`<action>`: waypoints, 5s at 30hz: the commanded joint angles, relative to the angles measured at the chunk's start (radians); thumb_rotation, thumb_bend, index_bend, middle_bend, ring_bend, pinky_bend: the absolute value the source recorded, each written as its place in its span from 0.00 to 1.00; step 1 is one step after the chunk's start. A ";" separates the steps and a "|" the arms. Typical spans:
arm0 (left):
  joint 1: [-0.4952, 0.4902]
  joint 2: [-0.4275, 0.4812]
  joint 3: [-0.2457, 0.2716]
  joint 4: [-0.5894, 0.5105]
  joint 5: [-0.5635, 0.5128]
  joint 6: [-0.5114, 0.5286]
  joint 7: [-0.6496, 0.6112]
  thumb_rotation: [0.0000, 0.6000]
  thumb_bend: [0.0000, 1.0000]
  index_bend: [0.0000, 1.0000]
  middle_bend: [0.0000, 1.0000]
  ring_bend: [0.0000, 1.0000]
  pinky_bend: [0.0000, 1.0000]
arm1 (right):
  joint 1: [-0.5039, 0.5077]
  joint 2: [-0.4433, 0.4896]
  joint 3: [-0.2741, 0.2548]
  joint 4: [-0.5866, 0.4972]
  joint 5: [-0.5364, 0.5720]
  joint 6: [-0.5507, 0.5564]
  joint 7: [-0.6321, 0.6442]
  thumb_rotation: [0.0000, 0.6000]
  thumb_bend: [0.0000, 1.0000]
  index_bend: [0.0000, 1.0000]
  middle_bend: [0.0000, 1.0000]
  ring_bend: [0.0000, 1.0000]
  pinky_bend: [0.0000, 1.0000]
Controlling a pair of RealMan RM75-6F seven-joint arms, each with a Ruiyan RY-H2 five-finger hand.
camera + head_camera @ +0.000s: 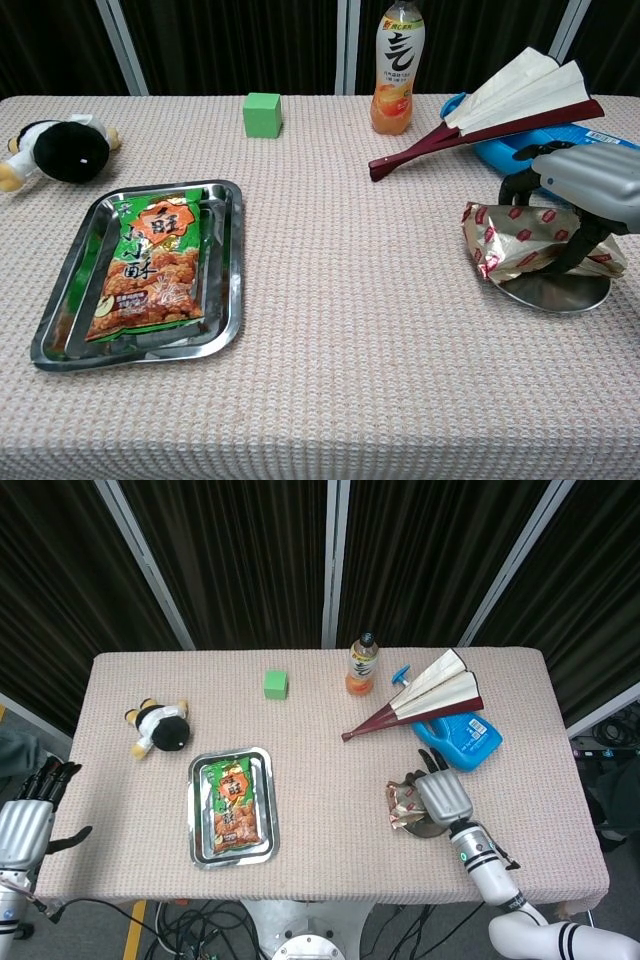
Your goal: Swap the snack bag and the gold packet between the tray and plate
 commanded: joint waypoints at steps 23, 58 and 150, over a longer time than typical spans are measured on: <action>0.024 0.003 -0.004 0.032 -0.034 0.004 -0.034 1.00 0.13 0.12 0.11 0.06 0.17 | 0.273 -0.191 0.084 -0.152 0.102 -0.138 -0.299 1.00 0.04 0.45 0.50 0.09 0.00; -0.335 -0.106 -0.010 -0.080 0.186 -0.373 0.225 1.00 0.13 0.10 0.09 0.05 0.17 | -0.113 0.389 0.010 -0.243 -0.101 0.284 0.387 1.00 0.00 0.00 0.05 0.00 0.00; -0.790 -0.514 -0.045 0.523 0.151 -0.381 0.015 1.00 0.09 0.04 0.09 0.09 0.29 | -0.208 0.375 0.099 -0.048 -0.066 0.217 0.685 1.00 0.00 0.00 0.05 0.00 0.00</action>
